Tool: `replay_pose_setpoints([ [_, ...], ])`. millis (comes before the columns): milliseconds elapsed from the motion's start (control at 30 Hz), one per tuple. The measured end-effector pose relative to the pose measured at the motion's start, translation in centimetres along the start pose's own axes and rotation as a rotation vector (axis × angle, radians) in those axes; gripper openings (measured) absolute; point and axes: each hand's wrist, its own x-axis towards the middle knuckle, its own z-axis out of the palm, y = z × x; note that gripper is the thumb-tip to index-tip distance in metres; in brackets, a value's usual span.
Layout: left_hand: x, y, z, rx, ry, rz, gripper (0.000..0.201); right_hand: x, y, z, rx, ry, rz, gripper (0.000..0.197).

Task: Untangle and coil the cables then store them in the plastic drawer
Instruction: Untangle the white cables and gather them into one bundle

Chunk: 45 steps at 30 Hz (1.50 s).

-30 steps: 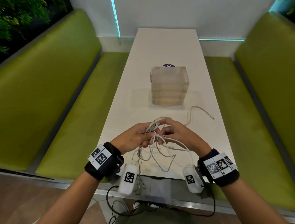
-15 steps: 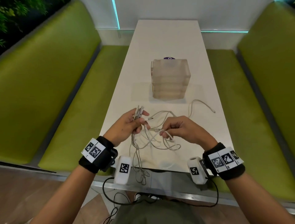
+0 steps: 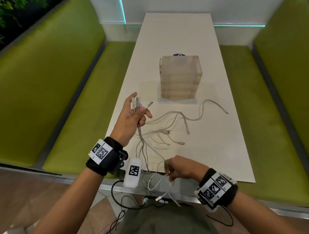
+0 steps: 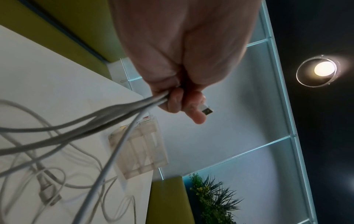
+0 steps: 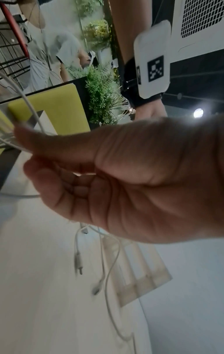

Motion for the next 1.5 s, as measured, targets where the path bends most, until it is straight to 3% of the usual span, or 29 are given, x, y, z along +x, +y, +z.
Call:
replay_pose_setpoints([
  [100,-0.1,0.1,-0.1,-0.015,-0.014,0.007,0.025,-0.1,0.5,0.3,0.112,-0.088,0.004,0.055],
  [167,-0.1,0.3,-0.4,-0.034,-0.026,-0.016,0.016,-0.6,0.9,-0.4,0.178,-0.073,0.008,0.052],
  [267,-0.1,0.3,-0.6,-0.074,-0.056,-0.075,0.024,-1.7,1.6,-2.2,0.185,0.029,0.051,0.045],
  [400,-0.1,0.3,-0.4,-0.064,-0.105,-0.091,0.026,-2.3,2.2,-3.7,0.184,0.211,0.006,0.052],
  [467,0.1,0.3,-0.1,-0.09,-0.12,-0.095,0.023,-1.9,1.8,-3.0,0.139,0.104,-0.063,0.042],
  [567,0.1,0.4,0.1,-0.106,-0.162,-0.104,0.023,-1.0,0.8,-0.4,0.046,-0.207,-0.086,0.031],
  [633,0.1,0.5,0.1,-0.103,-0.178,-0.114,0.024,-0.5,0.7,0.4,0.05,-0.259,-0.036,0.033],
  [700,0.0,0.5,0.0,-0.107,-0.179,-0.118,0.025,0.0,1.2,-0.2,0.028,-0.133,0.022,0.031],
  [833,-0.2,0.2,-0.4,-0.073,-0.208,-0.112,0.027,1.6,2.4,-2.2,0.091,0.29,0.088,0.014],
  [967,-0.5,0.2,-0.3,-0.013,-0.18,-0.123,0.026,3.5,4.3,-3.4,0.101,0.604,0.228,0.016],
  [1033,-0.6,0.3,-0.4,0.001,-0.148,-0.137,0.024,3.9,5.3,-4.2,0.151,0.638,0.297,0.022],
  [1100,-0.6,0.2,-0.6,0.009,-0.142,-0.132,0.021,4.1,6.2,-4.4,0.152,0.563,0.314,0.028],
  [1233,-0.4,0.0,-1.1,0.027,-0.156,-0.123,0.024,4.2,6.4,-4.1,-0.006,0.494,0.263,0.014],
  [1433,0.2,-0.1,-1.3,-0.001,-0.076,-0.145,0.03,0.4,3.4,-9.0,0.198,0.798,-0.017,0.01],
  [1500,0.4,-0.2,-1.2,-0.029,-0.02,-0.139,0.033,-1.7,1.7,-11.0,0.249,0.804,-0.143,0.013],
])
